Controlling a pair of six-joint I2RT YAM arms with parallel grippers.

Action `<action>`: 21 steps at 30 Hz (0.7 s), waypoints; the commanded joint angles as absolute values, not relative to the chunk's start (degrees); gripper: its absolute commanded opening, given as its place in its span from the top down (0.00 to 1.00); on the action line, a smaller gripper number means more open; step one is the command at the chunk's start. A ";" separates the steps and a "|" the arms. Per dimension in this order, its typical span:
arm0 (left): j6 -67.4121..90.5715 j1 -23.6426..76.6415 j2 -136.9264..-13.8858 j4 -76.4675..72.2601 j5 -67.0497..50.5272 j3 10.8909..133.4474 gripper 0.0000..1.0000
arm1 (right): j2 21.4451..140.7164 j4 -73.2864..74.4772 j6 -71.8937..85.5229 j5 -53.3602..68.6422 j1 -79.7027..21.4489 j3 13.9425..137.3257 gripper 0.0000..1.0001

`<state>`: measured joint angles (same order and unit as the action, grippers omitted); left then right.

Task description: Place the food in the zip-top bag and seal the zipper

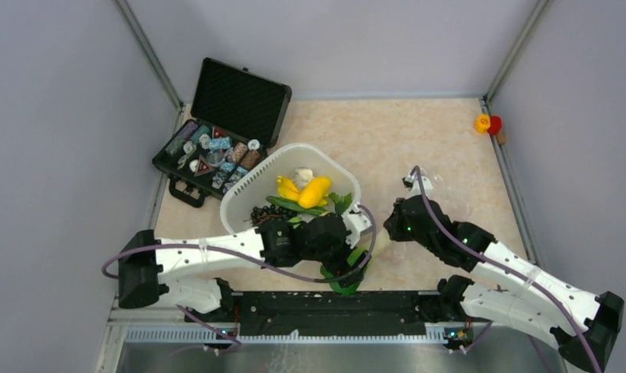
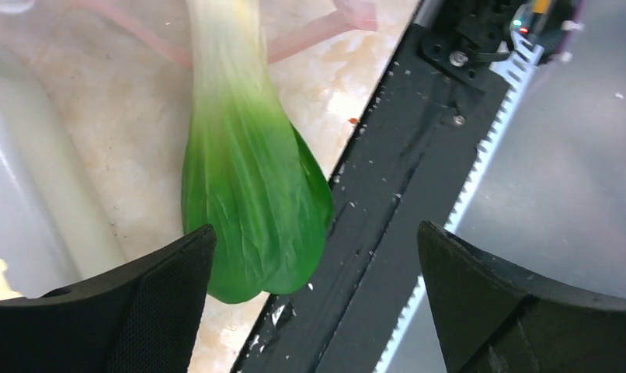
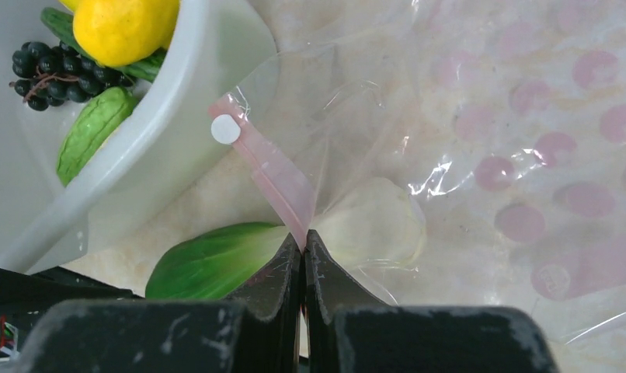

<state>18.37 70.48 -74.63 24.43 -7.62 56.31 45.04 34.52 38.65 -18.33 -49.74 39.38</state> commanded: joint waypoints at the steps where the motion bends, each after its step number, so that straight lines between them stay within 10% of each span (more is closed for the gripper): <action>1: 24.25 75.54 -73.50 12.96 12.01 50.81 0.01 | 41.71 33.80 41.01 -17.94 -50.24 38.06 1.00; 21: 33.60 88.04 -89.60 9.48 30.93 48.12 0.01 | 34.12 34.75 43.95 -15.83 -50.23 33.05 1.00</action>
